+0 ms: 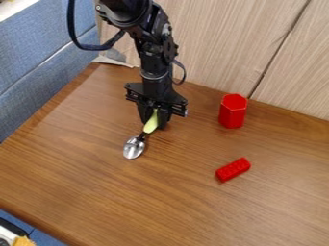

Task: Took the yellow spoon and moved it to the right of the wooden table.

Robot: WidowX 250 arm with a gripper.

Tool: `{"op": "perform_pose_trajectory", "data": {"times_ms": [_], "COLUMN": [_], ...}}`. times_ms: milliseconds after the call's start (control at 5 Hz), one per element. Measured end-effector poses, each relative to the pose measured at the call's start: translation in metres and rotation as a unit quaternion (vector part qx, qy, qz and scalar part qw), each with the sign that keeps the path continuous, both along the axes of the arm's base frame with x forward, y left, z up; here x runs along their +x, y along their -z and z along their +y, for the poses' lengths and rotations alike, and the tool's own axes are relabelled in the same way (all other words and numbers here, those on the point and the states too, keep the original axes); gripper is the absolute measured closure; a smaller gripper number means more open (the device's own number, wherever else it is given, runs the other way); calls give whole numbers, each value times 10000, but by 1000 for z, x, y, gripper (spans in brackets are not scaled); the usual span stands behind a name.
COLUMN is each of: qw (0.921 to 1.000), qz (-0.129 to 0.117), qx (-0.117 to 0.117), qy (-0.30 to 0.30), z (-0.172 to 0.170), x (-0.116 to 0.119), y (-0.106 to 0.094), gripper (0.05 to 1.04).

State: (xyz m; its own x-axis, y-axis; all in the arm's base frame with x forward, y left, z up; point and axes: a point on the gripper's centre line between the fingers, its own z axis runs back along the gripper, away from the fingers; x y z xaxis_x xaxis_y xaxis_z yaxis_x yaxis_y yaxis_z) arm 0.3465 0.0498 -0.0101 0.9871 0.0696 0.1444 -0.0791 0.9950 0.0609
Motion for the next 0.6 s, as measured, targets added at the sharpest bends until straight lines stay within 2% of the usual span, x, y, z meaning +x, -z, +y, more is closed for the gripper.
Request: {"op": "perform_pose_trajectory", "data": {"times_ms": [200,400,600], "qw": [10000,9997,9980], "qz": [60,-207,-602], "qx": [-9,-105,-169], "qy": [-10,0,132], "z": [-1,-5,-10], "x": [-2,-3,-9], "y": [-1,-28,-59], "gripper": [701,701,701]}}
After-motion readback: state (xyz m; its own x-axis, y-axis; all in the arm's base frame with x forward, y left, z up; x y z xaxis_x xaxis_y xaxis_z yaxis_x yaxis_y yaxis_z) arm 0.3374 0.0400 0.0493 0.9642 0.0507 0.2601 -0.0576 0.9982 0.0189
